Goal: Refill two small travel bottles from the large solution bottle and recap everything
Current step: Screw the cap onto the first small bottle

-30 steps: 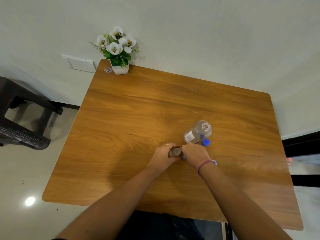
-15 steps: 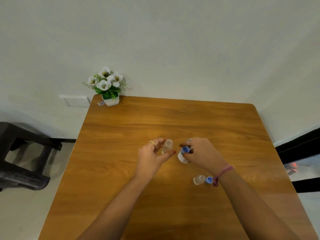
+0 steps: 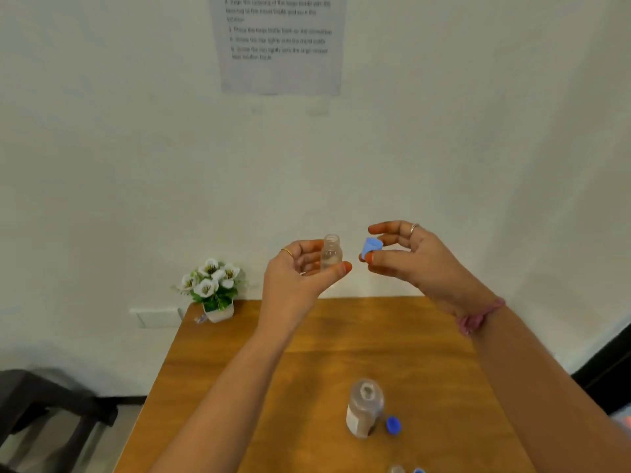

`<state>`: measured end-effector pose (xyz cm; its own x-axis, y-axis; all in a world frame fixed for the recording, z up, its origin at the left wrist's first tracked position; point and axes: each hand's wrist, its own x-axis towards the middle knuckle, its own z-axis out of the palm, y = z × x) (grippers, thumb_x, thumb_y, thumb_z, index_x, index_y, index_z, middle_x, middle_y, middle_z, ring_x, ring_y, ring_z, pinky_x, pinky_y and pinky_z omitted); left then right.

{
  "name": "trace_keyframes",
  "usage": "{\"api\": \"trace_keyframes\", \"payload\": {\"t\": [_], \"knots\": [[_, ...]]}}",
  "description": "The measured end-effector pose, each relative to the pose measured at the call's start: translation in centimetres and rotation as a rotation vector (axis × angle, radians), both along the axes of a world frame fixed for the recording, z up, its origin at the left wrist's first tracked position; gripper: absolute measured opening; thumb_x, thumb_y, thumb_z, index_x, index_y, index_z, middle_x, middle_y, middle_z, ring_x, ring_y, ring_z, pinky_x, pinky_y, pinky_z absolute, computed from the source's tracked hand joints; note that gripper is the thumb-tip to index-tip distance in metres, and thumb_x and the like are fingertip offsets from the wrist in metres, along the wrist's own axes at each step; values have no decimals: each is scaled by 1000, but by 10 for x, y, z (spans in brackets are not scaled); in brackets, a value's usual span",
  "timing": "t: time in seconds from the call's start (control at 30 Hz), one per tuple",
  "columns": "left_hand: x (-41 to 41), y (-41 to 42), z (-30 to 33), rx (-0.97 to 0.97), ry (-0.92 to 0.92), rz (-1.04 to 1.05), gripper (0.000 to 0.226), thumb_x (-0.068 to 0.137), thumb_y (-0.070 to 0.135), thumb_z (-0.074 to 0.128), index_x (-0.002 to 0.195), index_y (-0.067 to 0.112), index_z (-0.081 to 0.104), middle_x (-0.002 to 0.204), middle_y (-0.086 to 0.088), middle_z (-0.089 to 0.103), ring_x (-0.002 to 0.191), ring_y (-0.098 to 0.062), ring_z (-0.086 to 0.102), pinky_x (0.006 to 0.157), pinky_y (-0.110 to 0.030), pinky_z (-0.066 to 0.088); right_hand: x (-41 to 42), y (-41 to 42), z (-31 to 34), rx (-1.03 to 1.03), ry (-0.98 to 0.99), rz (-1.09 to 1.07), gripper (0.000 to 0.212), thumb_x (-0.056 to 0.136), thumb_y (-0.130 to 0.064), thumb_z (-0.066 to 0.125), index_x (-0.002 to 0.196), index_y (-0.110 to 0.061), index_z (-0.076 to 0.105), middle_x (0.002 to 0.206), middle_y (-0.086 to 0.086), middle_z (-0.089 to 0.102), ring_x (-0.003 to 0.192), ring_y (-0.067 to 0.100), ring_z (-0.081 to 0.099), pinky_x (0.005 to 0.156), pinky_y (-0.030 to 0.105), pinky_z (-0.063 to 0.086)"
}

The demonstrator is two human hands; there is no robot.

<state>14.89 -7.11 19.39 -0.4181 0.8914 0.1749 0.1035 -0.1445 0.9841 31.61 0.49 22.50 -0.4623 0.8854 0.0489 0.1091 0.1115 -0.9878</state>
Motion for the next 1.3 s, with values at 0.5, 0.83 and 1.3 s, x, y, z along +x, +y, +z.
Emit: {"api": "trace_keyframes", "payload": {"t": [0.5, 0.83, 1.3], "knots": [[30, 33, 113, 226, 1, 56, 45, 69, 19, 84, 110, 21, 66, 97, 8, 73, 81, -1, 70, 62, -7, 50, 15, 39, 136, 319, 22, 104, 27, 85, -16, 67, 112, -19, 66, 104, 4, 71, 88, 11, 69, 71, 18, 55], [43, 41, 141, 299, -1, 111, 40, 64, 22, 87, 98, 14, 68, 87, 3, 74, 74, -4, 71, 61, -9, 51, 25, 45, 174, 386, 92, 98, 23, 84, -11, 68, 106, -16, 65, 94, 0, 73, 86, 12, 69, 74, 21, 57], [56, 43, 152, 321, 8, 123, 41, 64, 23, 87, 99, 11, 69, 87, 0, 74, 75, -8, 70, 59, -8, 50, 29, 39, 205, 654, -128, 175, 20, 84, -23, 68, 103, -30, 70, 100, -12, 71, 93, 6, 67, 73, 19, 56]]}}
